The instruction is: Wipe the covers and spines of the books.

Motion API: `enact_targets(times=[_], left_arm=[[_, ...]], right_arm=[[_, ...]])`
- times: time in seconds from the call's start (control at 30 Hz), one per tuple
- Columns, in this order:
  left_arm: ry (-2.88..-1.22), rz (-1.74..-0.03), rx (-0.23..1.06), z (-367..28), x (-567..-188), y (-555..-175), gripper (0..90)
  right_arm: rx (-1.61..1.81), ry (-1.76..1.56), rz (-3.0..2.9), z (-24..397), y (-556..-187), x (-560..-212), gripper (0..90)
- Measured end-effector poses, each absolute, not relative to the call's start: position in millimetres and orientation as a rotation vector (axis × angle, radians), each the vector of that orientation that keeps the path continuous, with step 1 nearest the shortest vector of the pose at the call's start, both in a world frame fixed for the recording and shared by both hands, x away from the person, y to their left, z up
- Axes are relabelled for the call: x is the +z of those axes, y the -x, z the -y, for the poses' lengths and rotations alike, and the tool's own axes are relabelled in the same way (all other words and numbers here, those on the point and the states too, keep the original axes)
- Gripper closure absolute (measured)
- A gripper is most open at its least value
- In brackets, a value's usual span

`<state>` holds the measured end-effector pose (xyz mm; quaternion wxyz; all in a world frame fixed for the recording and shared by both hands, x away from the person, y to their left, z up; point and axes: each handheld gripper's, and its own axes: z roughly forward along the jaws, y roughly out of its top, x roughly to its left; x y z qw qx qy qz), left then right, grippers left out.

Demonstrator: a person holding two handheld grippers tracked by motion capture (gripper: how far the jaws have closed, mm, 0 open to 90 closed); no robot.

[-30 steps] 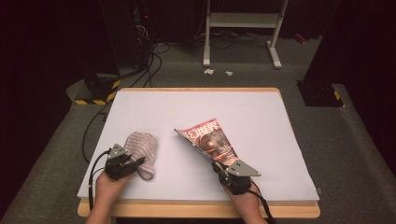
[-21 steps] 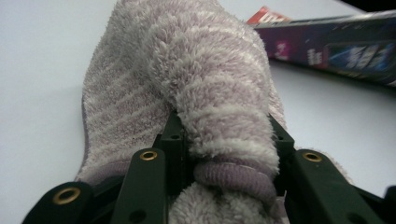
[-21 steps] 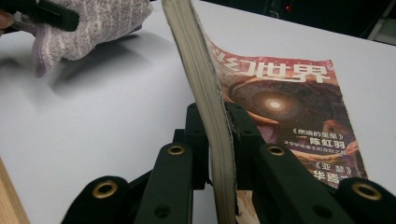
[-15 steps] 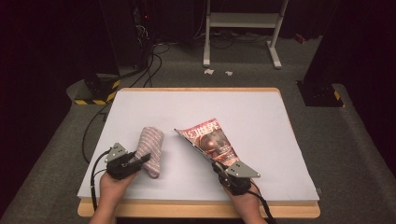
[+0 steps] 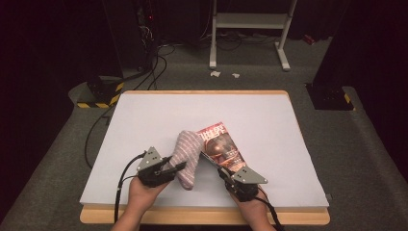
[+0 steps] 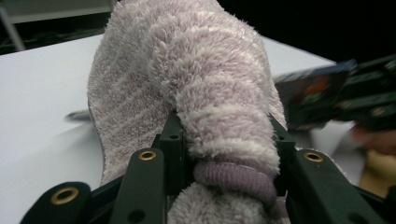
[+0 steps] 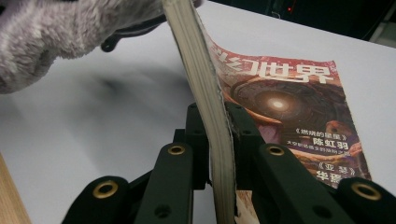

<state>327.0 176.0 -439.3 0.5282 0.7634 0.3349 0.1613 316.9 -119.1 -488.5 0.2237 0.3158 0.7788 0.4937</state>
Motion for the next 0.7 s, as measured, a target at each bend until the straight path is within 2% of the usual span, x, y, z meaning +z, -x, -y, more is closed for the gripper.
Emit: enact_targets(times=[0.4,0.7], left_arm=[[-1.884,-0.672,0.399,-117,-421,-322,60.9],[-1.959,-0.701,0.467,-116,-427,-337,61.6]], right_arm=[[1.356,-0.865,-2.152,117,-316,-490,81.3],[1.364,-0.874,-2.156,118,-317,-490,81.8]])
